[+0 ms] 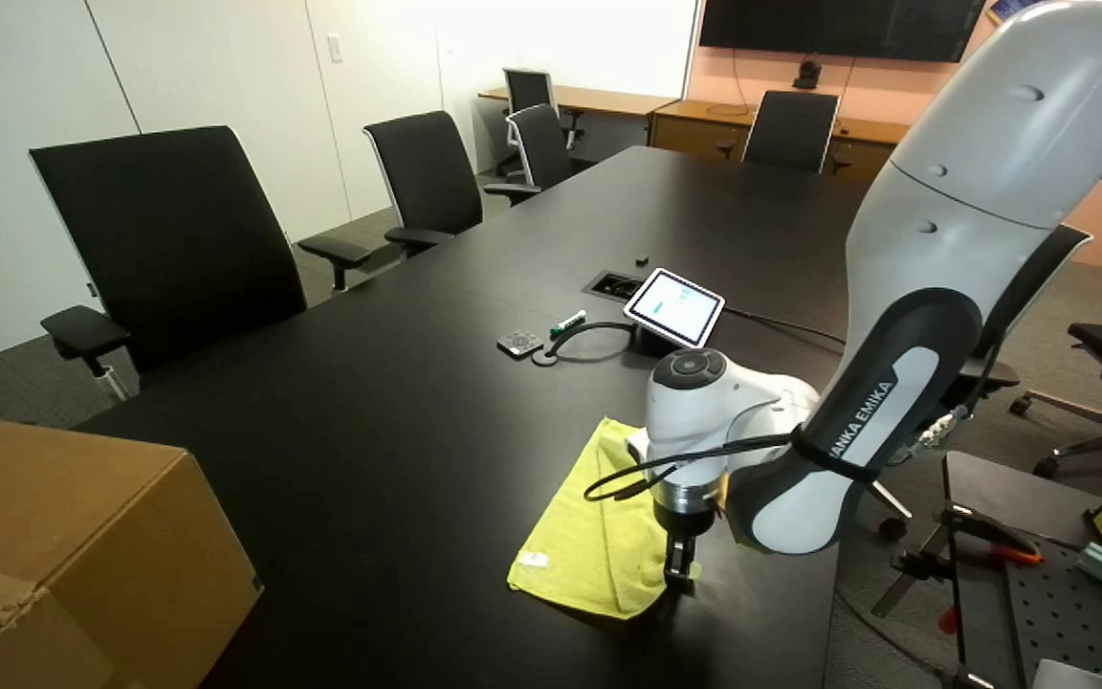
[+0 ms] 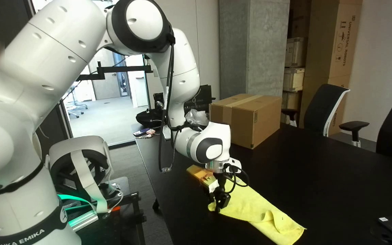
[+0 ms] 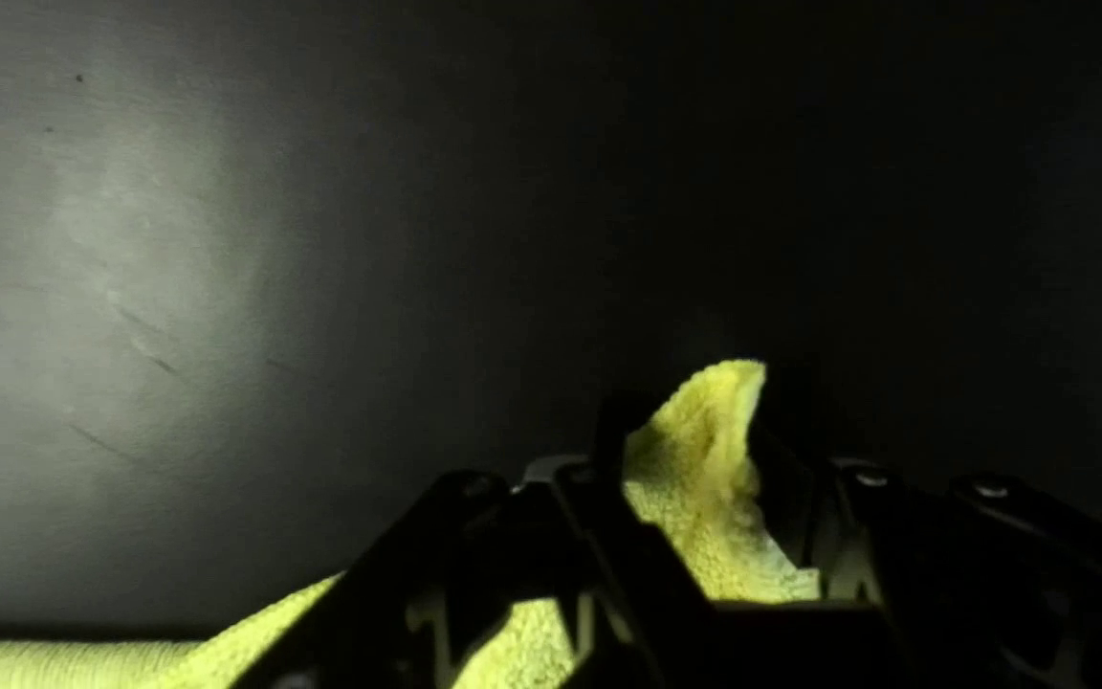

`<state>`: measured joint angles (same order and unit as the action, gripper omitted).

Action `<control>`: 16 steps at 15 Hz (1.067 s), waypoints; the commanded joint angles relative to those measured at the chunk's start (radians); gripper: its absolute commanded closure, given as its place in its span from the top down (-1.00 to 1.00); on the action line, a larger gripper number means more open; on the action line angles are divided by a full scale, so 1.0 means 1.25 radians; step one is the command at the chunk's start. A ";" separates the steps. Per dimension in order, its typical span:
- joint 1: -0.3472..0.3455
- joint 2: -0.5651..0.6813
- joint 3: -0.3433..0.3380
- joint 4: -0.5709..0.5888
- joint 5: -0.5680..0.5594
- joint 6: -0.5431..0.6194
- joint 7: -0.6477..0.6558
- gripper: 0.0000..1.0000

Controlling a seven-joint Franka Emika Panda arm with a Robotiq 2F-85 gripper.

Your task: Fold the towel once on the table

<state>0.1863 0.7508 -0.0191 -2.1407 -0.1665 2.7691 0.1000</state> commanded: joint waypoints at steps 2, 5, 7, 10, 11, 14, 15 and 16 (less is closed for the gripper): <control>0.058 -0.047 -0.052 -0.020 -0.010 -0.010 0.044 -0.98; 0.092 -0.055 -0.082 -0.013 -0.025 -0.018 0.067 -0.99; 0.115 -0.058 -0.101 -0.006 -0.037 -0.023 0.084 -0.97; 0.164 -0.059 -0.142 0.012 -0.068 -0.022 0.125 -0.97; 0.185 -0.059 -0.162 0.022 -0.085 -0.019 0.145 -0.97; 0.244 -0.049 -0.213 0.073 -0.137 -0.018 0.202 -0.97; 0.263 -0.042 -0.230 0.094 -0.156 -0.019 0.221 -0.97; 0.274 -0.036 -0.235 0.119 -0.168 -0.027 0.232 -0.97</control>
<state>0.4626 0.6963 -0.2598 -2.0621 -0.3152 2.7583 0.3189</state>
